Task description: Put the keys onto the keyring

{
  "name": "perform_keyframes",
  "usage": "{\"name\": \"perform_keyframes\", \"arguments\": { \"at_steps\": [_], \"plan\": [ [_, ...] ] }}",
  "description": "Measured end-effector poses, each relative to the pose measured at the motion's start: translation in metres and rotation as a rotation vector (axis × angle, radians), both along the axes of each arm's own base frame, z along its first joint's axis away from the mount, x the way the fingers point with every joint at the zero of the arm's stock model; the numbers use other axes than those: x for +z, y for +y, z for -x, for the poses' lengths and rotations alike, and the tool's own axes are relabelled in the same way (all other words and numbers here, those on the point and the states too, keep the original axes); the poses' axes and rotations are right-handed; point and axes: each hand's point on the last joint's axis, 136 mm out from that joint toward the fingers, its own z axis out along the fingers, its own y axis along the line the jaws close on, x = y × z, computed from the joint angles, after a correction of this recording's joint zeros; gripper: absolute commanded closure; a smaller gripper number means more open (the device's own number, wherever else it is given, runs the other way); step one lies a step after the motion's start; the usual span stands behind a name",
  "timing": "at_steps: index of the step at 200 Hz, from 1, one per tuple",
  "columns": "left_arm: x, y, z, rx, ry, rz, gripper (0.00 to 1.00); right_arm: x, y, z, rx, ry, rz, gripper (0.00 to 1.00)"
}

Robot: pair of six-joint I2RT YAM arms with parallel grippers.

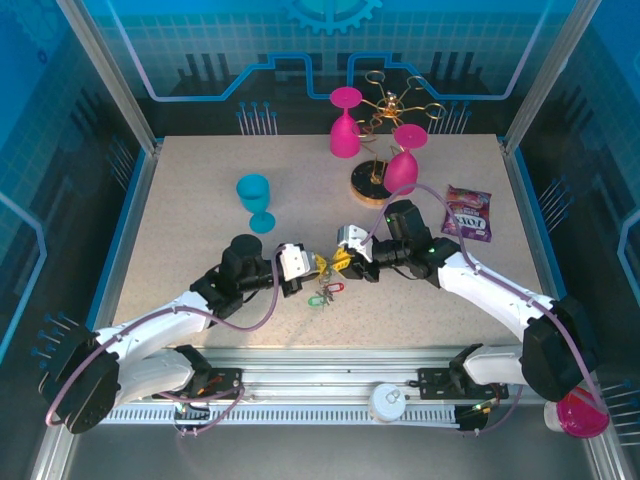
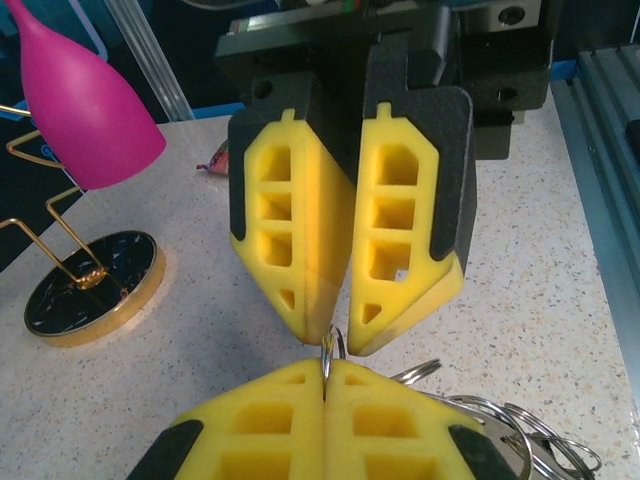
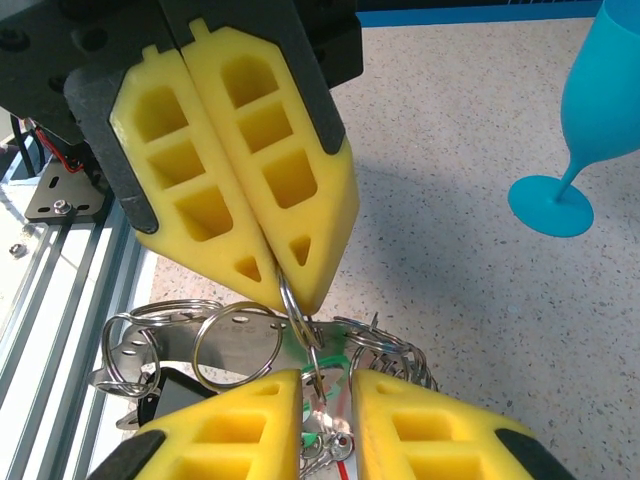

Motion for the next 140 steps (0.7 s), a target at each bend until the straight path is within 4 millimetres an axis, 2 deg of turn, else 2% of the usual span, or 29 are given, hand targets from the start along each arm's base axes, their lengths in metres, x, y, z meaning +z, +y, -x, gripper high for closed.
{"name": "perform_keyframes", "arguments": {
  "at_steps": [33, 106, 130, 140],
  "plan": [
    [0.002, 0.000, 0.000, 0.000, -0.007, 0.007, 1.00, -0.001, 0.000, 0.000, 0.000, 0.003, 0.001, 1.00],
    [0.005, -0.002, 0.003, -0.013, 0.008, 0.038, 1.00, -0.009, 0.003, -0.002, 0.002, 0.036, 0.017, 1.00],
    [0.010, -0.002, 0.001, -0.009, 0.010, 0.060, 1.00, -0.003, 0.006, -0.006, 0.004, 0.028, 0.012, 1.00],
    [0.012, -0.002, 0.001, -0.008, 0.002, 0.065, 1.00, -0.002, 0.006, -0.006, 0.002, 0.027, 0.009, 0.92]
  ]
}}
